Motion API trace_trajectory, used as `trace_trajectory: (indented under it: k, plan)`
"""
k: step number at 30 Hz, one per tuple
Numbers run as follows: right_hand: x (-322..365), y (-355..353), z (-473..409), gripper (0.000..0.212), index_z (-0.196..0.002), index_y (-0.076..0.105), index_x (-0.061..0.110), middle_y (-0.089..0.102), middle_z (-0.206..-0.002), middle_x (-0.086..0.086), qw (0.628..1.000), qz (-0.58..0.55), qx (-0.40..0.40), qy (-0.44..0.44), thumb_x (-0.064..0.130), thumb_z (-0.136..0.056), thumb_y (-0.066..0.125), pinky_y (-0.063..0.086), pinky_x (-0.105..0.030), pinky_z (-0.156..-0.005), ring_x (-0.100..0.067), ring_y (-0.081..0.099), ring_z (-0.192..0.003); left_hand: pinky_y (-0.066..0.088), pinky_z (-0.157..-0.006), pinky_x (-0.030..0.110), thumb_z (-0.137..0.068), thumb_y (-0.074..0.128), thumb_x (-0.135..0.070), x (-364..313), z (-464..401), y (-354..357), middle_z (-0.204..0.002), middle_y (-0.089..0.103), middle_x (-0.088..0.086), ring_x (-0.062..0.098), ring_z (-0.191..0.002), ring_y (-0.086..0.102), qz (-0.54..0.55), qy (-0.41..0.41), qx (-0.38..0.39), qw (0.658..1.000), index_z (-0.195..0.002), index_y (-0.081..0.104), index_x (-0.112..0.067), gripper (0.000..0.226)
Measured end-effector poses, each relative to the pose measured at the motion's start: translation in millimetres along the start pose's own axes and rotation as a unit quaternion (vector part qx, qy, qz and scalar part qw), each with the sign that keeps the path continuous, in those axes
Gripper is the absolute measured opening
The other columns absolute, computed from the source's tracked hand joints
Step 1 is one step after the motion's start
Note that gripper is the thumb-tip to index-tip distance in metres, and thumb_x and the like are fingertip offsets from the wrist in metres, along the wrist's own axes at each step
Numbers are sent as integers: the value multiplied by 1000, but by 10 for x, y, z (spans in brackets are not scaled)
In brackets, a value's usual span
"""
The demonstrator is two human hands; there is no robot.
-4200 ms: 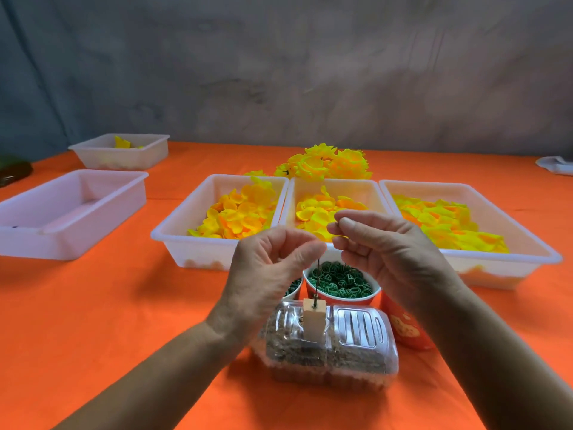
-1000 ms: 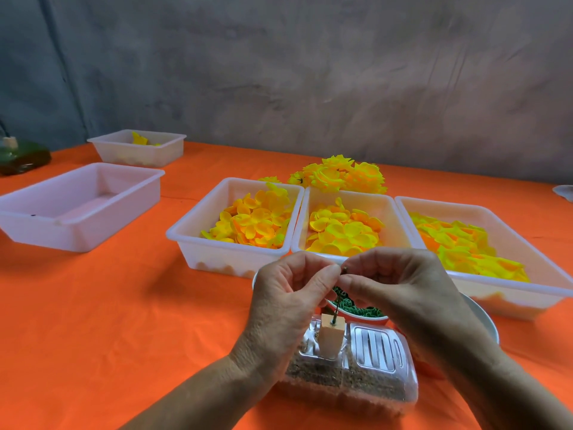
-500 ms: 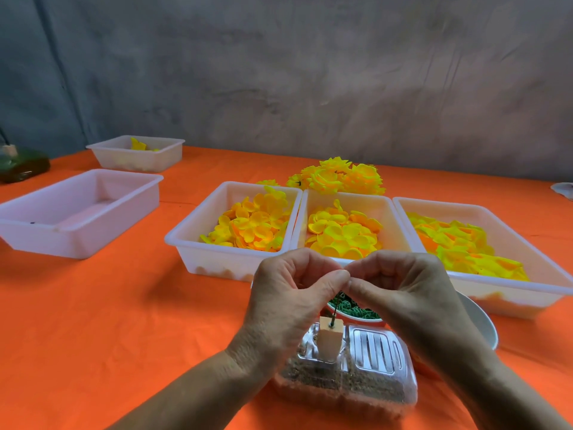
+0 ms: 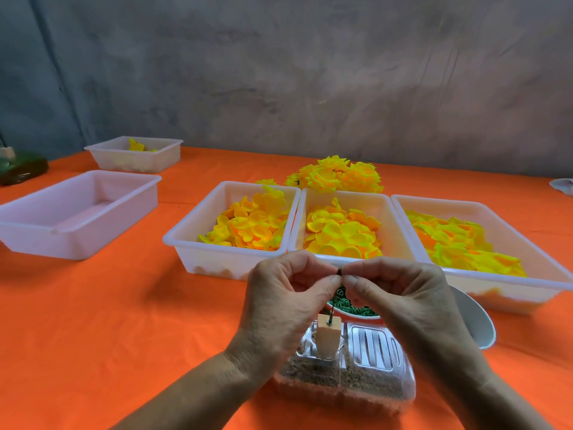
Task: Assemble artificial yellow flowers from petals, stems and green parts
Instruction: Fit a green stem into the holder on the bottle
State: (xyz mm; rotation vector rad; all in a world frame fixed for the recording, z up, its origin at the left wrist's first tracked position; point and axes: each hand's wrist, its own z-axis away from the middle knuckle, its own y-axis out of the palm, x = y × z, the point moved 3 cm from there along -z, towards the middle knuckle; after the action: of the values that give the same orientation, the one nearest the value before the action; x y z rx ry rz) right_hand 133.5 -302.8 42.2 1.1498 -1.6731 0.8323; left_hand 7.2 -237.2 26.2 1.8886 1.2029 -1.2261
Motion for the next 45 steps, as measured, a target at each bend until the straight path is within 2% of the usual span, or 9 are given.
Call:
trace_trajectory:
  k: [8,15,21,23,27,34,39,42,45]
  plan:
    - [15,17,0,5,-77,73,11,70,-60,1,1000,11,6,-14,11,-72,72,46,-13,-49,-2,62,-53,54,-62,25,-65,76,-26,-7,-52,-2,-70,73,2,12,-65,69,-12,-4,16,1000,-73,72,-20,10]
    - [-15,63,-29,13,-75,74,19,70,-63,2,998,40,2,-40,6,-73,72,47,-14,-52,-2,61,-55,54,-67,20,-75,72,6,50,-4,-39,-77,75,3,12,-74,70,40,-25,27,999,-78,75,-22,29]
    - [-30,63,-21,14,-77,74,15,70,-62,5,995,81,-16,-59,26,-68,72,47,-14,-54,-2,61,-55,51,-69,28,-76,73,0,141,22,31,-76,72,10,15,-71,67,20,-59,32,998,-73,74,-9,10]
    - [-28,51,-21,3,-75,74,16,71,-64,3,992,108,-24,-66,16,-73,75,50,-19,-55,-5,64,-56,49,-69,27,-77,72,0,148,17,48,-75,71,6,13,-71,65,24,-60,38,997,-70,73,-13,14]
    - [-20,74,6,8,-72,73,17,71,-66,3,977,180,-62,-99,11,-75,76,57,-37,-58,-15,68,-60,47,-67,26,-77,73,0,178,10,51,-69,68,1,10,-67,61,16,-53,26,998,-61,70,-20,25]
    - [-37,99,34,12,-73,71,20,70,-64,5,965,207,-90,-130,11,-77,77,56,-42,-57,-15,66,-58,47,-63,21,-77,72,1,181,5,50,-64,66,-5,5,-63,60,0,-52,33,998,-60,69,-24,31]
    - [-36,126,20,11,-76,71,21,71,-68,3,974,170,-85,-122,10,-77,75,57,-37,-63,-14,68,-64,45,-62,24,-77,74,-3,180,-19,37,-63,65,-4,7,-62,58,-15,-52,33,998,-58,68,-26,30]
    - [-26,128,-19,4,-74,73,19,71,-67,1,989,96,-73,-92,15,-75,72,53,-24,-60,-10,66,-61,45,-63,24,-77,74,-3,192,-15,35,-64,66,-3,8,-62,59,-10,-57,31,998,-60,68,-22,26]
    - [-30,98,-44,5,-72,76,15,70,-64,-4,1000,-2,-28,-13,17,-70,72,49,-16,-54,-7,62,-57,53,-71,35,-78,73,-3,196,-8,28,-74,71,8,23,-74,68,10,-53,33,998,-72,72,-9,9]
